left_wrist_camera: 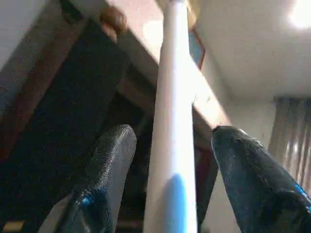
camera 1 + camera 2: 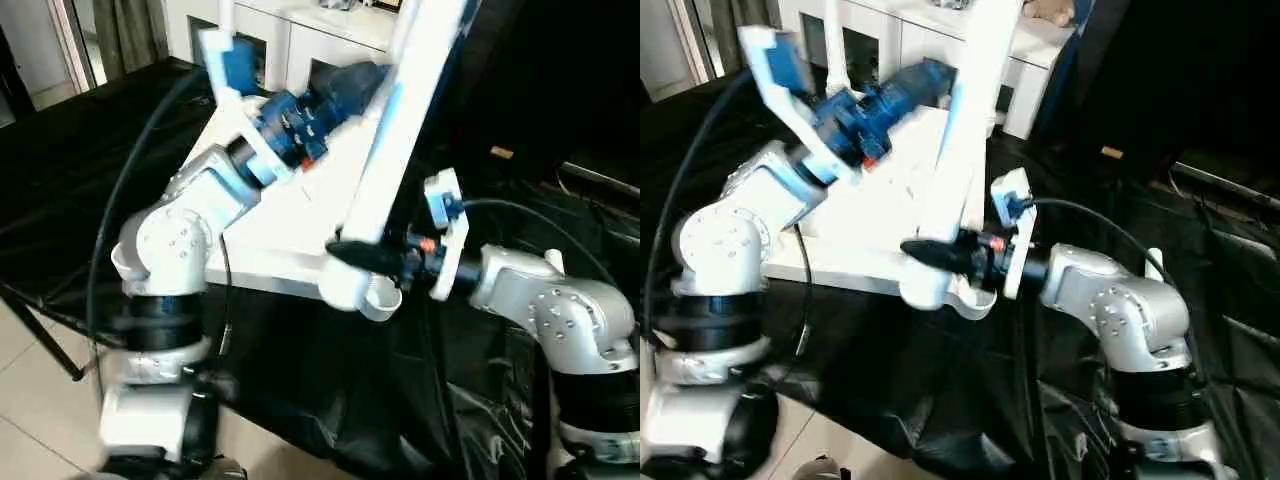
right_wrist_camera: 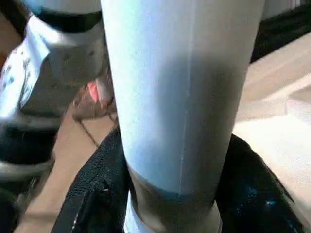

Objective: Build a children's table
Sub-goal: Pick table leg

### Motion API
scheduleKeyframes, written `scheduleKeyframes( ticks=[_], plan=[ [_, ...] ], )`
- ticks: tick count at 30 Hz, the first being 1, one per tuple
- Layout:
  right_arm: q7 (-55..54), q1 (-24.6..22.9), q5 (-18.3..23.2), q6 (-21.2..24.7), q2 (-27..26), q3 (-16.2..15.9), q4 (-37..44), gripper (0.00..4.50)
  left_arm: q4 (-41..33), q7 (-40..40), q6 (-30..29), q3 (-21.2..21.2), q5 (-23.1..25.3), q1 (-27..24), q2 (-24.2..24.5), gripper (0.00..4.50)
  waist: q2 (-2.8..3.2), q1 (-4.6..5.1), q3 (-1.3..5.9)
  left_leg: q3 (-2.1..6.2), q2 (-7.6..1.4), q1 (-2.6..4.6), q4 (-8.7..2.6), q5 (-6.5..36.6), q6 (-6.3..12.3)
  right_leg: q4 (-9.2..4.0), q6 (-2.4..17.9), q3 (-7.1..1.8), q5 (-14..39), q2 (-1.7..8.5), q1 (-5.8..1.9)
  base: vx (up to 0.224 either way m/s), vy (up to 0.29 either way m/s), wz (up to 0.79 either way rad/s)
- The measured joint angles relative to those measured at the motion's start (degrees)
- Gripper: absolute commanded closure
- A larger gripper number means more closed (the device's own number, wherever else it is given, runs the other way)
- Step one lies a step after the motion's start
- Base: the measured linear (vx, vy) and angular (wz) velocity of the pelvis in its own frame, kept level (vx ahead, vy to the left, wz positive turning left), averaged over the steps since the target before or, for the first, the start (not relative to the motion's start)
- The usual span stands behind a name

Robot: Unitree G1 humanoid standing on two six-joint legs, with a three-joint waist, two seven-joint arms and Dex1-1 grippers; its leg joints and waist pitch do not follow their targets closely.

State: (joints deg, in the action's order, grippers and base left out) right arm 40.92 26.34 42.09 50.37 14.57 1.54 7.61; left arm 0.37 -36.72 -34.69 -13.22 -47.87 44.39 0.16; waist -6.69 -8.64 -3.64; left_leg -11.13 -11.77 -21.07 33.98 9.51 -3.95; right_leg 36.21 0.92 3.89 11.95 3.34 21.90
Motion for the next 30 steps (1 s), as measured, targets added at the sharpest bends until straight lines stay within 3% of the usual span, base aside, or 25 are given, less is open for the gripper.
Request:
scheduleKeyframes(
  ticks=[4, 7, 9, 14, 17, 21, 26, 30],
  plan=[
    [-8.3, 0.4, -6.0, -8.0, -2.8, 1.7, -4.6, 2.57, 0.8, 1.4, -0.1, -0.7, 0.4, 0.4, 2.3, 1.49, 0.15, 0.23, 0.01, 0.00, 0.01, 0.01, 0.01, 0.0, -0.07, 0.00, 0.0, -0.01, -0.1, 0.00, 0.01, 0.000, 0.000, 0.00],
    [-10.5, 0.2, -11.0, -14.6, -2.7, 1.5, -7.6, 2.57, 3.2, 4.8, 0.0, 0.8, 6.8, 0.4, 6.0, 1.49, 0.30, 0.34, 0.01, 0.00, 0.01, 0.01, 0.01, 0.0, -0.08, 0.00, -0.1, -0.01, -0.1, 0.00, 0.00, 0.000, 0.000, 0.00],
    [-11.2, -0.5, -14.7, -19.0, -2.3, 0.1, -8.9, 2.58, 6.2, 7.8, 1.5, 3.3, 13.9, -0.3, 8.9, 1.49, 0.34, 0.50, 0.02, 0.00, 0.01, 0.01, -0.02, 0.0, -0.07, -0.01, -0.1, -0.01, -0.1, 0.00, 0.01, 0.000, 0.000, 0.00],
    [-12.4, -3.2, -19.5, -25.2, -2.3, -1.3, -13.1, 2.59, 7.9, 5.0, 5.0, 14.0, 25.3, -6.2, 18.2, 1.49, 0.44, 0.67, -0.05, -0.03, 0.01, -0.14, -0.07, 0.0, 0.00, -0.06, -0.1, -0.02, 0.0, -0.01, 0.15, 0.000, 0.000, 0.00],
    [-10.9, -4.2, -19.5, -27.2, -2.6, -1.4, -14.7, 2.59, 7.3, -3.4, 9.6, 22.7, 30.9, -10.2, 23.6, 1.49, 0.52, 0.65, -0.10, -0.09, 0.01, -0.10, -0.10, 0.0, 0.05, -0.06, -0.1, -0.06, 0.1, -0.01, 0.15, 0.000, 0.000, 0.00],
    [-10.1, -4.3, -19.8, -29.3, -2.7, -1.4, -15.8, 2.59, 10.7, -2.3, 10.3, 22.7, 32.0, -9.8, 19.7, 1.49, 0.53, 0.29, -0.11, -0.10, 0.00, -0.10, -0.06, 0.0, 0.00, -0.01, -0.1, -0.05, 0.0, 0.01, 0.11, 0.000, 0.000, 0.00],
    [-8.9, -4.4, -20.5, -31.7, -2.8, -2.0, -16.2, 2.59, 16.4, 6.5, 11.5, 19.3, 32.9, -1.2, 14.6, 1.49, 0.52, 0.55, -0.10, -0.09, -0.01, 0.03, -0.01, 0.0, -0.06, 0.00, 0.0, -0.07, -0.2, 0.01, 0.05, 0.000, 0.000, 0.00],
    [-7.6, -4.4, -21.7, -33.0, -2.9, -3.7, -17.2, 2.59, 16.8, 6.8, 12.4, 18.4, 31.7, 1.5, 11.0, 1.49, 0.52, 0.55, -0.10, -0.10, 0.00, -0.02, -0.01, 0.0, 0.00, -0.04, 0.0, -0.06, -0.1, 0.01, 0.07, 0.000, 0.000, 0.00]
  ],
)
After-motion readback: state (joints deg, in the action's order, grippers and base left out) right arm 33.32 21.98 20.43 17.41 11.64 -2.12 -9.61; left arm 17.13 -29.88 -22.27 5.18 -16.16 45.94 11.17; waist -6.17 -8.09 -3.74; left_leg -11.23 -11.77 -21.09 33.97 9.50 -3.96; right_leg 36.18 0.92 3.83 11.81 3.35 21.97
